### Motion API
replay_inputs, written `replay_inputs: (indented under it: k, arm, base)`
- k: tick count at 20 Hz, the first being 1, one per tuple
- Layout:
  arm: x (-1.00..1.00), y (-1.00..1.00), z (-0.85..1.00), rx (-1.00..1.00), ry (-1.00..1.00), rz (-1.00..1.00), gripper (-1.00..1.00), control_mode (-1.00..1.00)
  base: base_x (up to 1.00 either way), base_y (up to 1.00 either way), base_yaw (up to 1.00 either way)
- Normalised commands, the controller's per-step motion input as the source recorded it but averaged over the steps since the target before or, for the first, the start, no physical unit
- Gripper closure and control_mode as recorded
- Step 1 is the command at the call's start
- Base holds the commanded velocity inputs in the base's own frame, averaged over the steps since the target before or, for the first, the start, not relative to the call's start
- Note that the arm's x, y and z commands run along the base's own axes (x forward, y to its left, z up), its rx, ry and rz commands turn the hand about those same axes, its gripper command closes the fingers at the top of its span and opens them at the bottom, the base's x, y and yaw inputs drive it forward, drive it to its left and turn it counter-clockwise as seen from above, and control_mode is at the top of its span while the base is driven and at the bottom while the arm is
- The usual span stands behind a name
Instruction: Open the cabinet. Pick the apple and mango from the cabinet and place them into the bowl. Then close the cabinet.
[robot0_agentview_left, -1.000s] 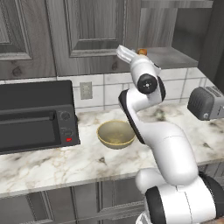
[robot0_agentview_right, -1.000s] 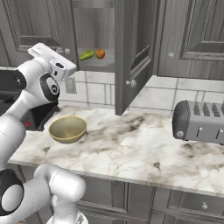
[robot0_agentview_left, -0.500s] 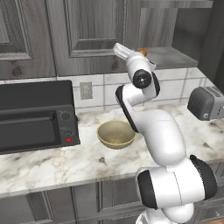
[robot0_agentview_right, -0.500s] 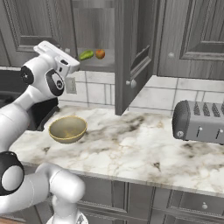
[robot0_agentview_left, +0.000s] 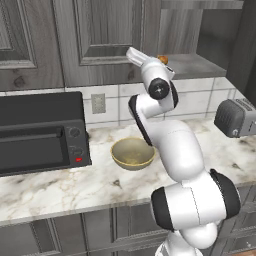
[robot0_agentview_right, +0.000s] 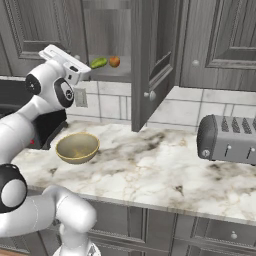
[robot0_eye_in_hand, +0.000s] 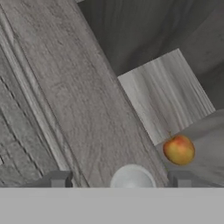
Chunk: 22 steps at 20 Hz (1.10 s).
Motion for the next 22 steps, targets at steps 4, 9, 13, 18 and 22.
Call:
replay_inputs:
  k: [4, 9, 13, 18, 22]
  arm:
    - [0.04, 0.00, 0.00, 0.00, 0.00, 0.00, 1.00, -1.00]
    - [0.00, 0.00, 0.00, 0.00, 0.00, 0.01, 1.00, -1.00]
    - [0.00, 0.00, 0.00, 0.00, 0.00, 0.04, 1.00, -1.00]
    - [0.00, 0.00, 0.00, 0.00, 0.00, 0.11, 1.00, -1.00]
    - [-0.04, 0.00, 0.12, 0.00, 0.00, 0.17, 1.00, -1.00]
  base:
    - [0.00, 0.00, 0.00]
    - [0.00, 0.00, 0.00]
    - [0.00, 0.00, 0.00]
    - [0.00, 0.00, 0.00]
    - [0.00, 0.00, 0.00]
